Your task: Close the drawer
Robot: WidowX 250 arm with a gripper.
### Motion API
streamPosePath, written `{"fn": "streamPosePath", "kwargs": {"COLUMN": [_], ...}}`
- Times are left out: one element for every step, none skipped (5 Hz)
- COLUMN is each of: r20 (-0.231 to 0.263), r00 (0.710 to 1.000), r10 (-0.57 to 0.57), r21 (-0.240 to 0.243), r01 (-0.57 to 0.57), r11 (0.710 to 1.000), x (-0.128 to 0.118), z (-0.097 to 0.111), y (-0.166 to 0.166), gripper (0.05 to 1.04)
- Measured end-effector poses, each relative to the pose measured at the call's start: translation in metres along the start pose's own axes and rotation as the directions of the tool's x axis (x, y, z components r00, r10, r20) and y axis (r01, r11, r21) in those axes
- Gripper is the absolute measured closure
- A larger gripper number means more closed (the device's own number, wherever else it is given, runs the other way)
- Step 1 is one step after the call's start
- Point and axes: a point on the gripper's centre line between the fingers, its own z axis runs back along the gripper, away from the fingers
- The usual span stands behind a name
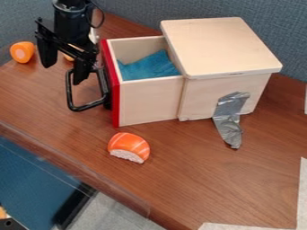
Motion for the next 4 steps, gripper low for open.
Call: {"fn": "streamPosePath", "kwargs": {"r20": [-0.025, 0.001, 0.055, 0.119], "r00": [0.999, 0.994, 0.981, 0.962], "r10": [-0.022, -0.108, -0.186, -0.247], "r21": [-0.014, -0.032, -0.058, -0.053], "r01": [0.022, 0.108, 0.189, 0.255], "r11": [1.0, 0.994, 0.98, 0.966], "x": [-0.004, -0.037, -0.059, -0.084], "z": [-0.01, -0.021, -0.016, -0.004], "y": [-0.003, 0.029, 0.042, 0.061], "gripper": [0.083, 0.083, 0.083, 0.083]}}
